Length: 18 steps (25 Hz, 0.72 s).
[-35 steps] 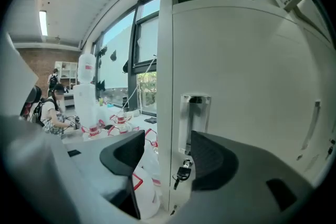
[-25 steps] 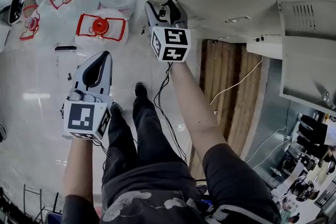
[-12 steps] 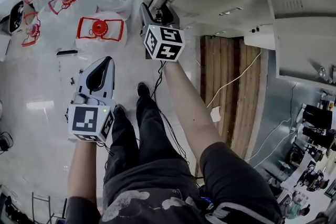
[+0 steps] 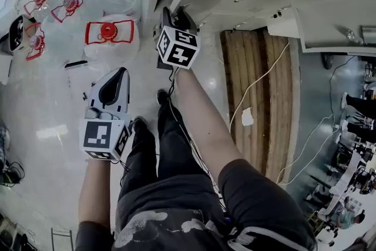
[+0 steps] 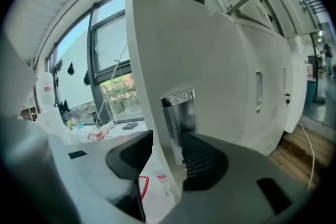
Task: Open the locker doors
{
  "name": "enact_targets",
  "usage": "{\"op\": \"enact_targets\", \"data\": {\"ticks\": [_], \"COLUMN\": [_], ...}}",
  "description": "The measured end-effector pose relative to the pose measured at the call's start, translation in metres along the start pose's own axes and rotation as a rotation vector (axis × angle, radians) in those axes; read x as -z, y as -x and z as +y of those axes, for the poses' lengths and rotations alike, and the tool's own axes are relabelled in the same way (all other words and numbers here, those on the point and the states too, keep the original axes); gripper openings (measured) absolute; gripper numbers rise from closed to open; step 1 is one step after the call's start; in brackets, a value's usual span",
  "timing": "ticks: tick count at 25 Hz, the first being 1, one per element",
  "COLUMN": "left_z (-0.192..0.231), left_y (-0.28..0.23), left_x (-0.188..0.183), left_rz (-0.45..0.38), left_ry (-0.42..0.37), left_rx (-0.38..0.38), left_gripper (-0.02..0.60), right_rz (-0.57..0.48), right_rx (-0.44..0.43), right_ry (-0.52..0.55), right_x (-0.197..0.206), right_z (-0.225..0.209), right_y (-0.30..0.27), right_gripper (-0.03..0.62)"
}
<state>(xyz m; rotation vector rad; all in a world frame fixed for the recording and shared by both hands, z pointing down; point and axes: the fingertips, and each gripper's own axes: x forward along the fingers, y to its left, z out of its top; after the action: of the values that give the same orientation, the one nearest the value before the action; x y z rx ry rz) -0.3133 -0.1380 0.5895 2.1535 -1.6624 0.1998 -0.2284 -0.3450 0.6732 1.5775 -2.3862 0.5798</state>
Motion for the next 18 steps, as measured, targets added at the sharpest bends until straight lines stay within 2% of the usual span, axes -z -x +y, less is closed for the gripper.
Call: {"op": "enact_targets", "data": {"ticks": [4,12,18], "left_z": [-0.011,-0.031,-0.059], "left_y": [0.01,0.018,0.011], "left_x": [0.007,0.011,0.016], "left_rz": [0.003,0.008,0.021], "left_ry": [-0.011,-0.037,-0.036], "left_rx": [0.035,0.086,0.119], "left_gripper": [0.009,0.009,0.009], "right_rz": [0.008,0.007,0.03], "right_rx": [0.034,0.008,0.055], "right_ry": [-0.055,-0.065,-0.082], "right_x": [0.003,0.012,0.023], "right_z": [-0.009,-0.025,-0.05], "right_y": [0.012,0.039,0.075], "right_gripper": [0.181,0.185,0.19]}}
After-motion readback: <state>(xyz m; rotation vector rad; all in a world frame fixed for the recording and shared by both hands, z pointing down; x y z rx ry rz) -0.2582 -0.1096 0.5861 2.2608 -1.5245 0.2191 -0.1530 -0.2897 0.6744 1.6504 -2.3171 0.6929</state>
